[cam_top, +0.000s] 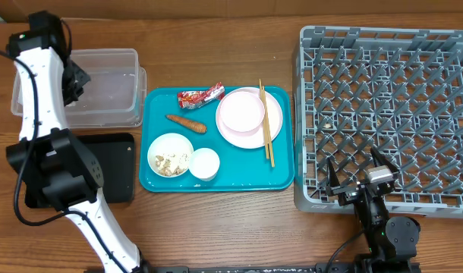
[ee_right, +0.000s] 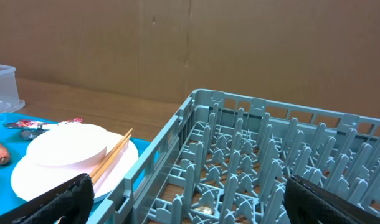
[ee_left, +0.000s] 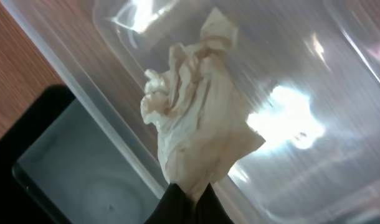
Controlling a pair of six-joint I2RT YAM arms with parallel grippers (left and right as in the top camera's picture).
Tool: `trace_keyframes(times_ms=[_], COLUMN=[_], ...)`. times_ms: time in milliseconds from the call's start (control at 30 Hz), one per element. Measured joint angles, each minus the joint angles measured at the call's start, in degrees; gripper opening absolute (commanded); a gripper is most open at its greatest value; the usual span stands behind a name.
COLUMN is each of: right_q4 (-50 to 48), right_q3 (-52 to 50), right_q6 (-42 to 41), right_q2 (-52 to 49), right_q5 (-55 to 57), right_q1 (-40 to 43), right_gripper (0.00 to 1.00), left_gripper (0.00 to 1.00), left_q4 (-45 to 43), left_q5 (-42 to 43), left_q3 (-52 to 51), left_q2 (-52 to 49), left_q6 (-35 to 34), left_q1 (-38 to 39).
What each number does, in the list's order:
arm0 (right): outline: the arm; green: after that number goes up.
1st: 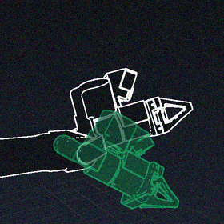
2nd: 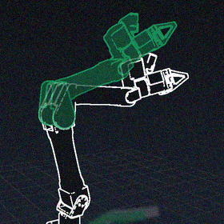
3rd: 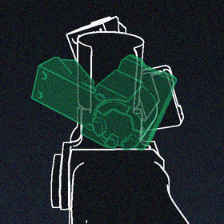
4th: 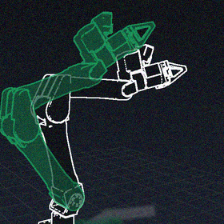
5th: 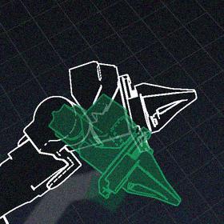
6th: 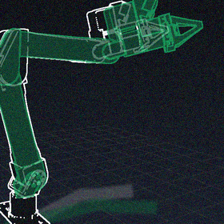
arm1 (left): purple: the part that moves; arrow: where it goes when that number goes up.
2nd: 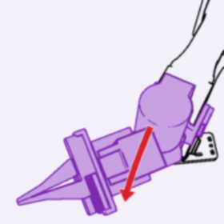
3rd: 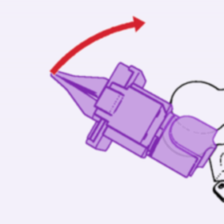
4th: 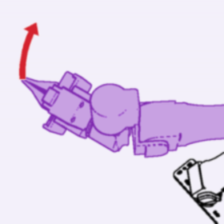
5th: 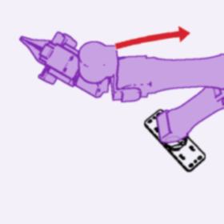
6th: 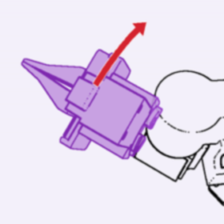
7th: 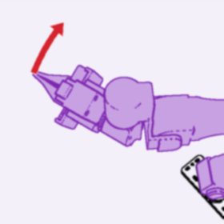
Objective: Sort waste into correct bins and load items into the dishwasher
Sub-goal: 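Carry the tissue with the left gripper into the clear bin and release, then reach the left gripper to the red snack wrapper and grasp it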
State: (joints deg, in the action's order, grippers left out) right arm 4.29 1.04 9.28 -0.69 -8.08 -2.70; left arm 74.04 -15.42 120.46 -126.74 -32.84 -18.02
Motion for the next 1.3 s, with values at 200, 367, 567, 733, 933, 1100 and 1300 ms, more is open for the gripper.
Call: trace_keyframes(times_ms=[200,367,567,733,933,1100,1300], right_q4=[0.00,0.00,0.00,-0.02,0.00,0.02,0.02], right_q3=[0.02,0.00,0.02,0.00,0.02,0.00,0.00], right_q6=[-0.02,-0.02,-0.02,-0.02,-0.02,-0.02,-0.02], right_q2=[0.00,0.00,0.00,0.00,0.00,0.00,0.00], right_q5=[0.00,-0.02,0.02,0.00,0.02,0.00,0.00], right_q1=[0.00,-0.02,0.00,0.00,0.00,0.00,0.00], right_gripper=[1.00,1.00,1.00,1.00,1.00,1.00,1.00], left_gripper=[0.36,0.53,0.42,0.25,0.38,0.56,0.57], left_q4=[-3.48,-6.36,-0.31,3.82,7.04,6.84,0.31], left_q5=[-0.24,-0.13,6.23,19.41,27.54,25.59,18.49], left_q3=[-2.84,-3.21,4.85,16.98,24.61,23.93,16.87], left_q2=[0.00,0.00,-0.04,-0.04,-0.04,-0.04,-0.04], left_q6=[0.22,3.85,9.66,15.56,19.08,21.49,29.05], left_q1=[-0.92,-0.83,-0.04,3.78,15.67,27.65,39.28])
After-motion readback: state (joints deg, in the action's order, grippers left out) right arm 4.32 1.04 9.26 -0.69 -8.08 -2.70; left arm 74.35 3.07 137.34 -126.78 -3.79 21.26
